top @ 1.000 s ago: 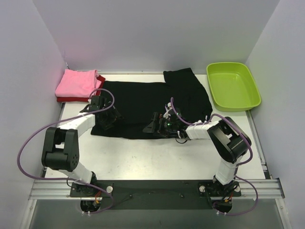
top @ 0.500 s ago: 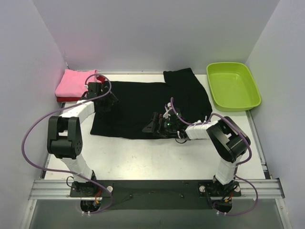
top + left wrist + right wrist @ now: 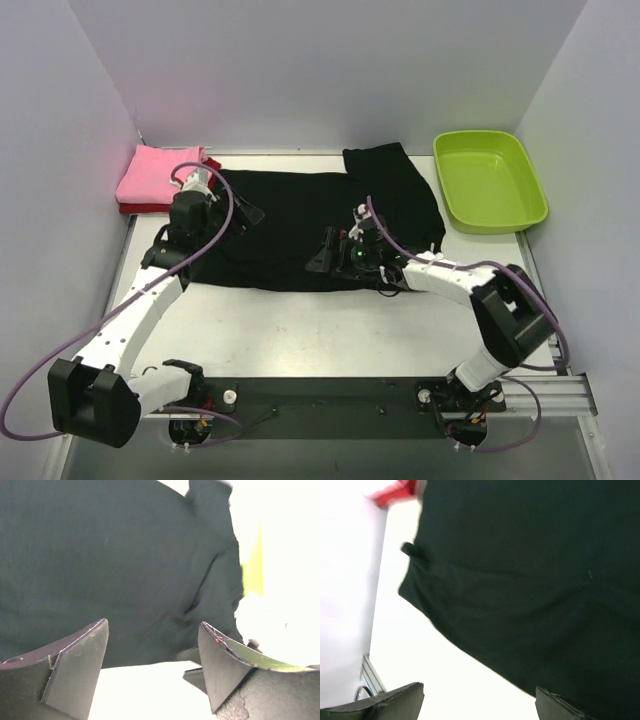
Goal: Fold and stack the t-shirts
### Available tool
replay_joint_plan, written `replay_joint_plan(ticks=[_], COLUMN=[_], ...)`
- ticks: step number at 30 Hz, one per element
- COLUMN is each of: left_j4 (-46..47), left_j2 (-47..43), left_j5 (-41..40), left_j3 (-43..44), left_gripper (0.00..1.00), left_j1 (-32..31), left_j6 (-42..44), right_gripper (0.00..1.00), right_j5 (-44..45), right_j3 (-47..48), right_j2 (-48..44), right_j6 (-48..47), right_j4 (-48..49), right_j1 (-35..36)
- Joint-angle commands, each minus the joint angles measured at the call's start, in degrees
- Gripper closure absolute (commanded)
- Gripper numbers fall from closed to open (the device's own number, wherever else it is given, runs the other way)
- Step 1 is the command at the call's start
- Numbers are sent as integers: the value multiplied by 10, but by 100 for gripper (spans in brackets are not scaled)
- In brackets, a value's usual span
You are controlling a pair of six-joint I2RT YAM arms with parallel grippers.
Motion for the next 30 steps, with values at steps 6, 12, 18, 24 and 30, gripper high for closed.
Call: replay_joint_plan(ticks=[6, 12, 18, 24, 30], left_j4=[28, 66, 79, 78, 76], left_j2=[-16, 1, 13, 16, 29], left_j5=[16, 31, 40, 32, 30], left_j3=[-124, -155, -160, -160, -155], left_gripper=[18, 18, 18, 18, 18], left_j1=[-33, -63, -75, -74, -72], left_j6=[-7, -17, -15, -6, 0], right_gripper=[5, 11, 22, 32, 47], right_j5=[144, 228, 246, 213, 216], right_j3=[75, 115, 140, 153, 174], right_j2=[-156, -113, -36, 21, 59], right_j6=[-89, -114, -117, -102, -99], right_j4=[-237, -344, -354, -330, -323], right_j1=[-87, -177, -204, -207, -208])
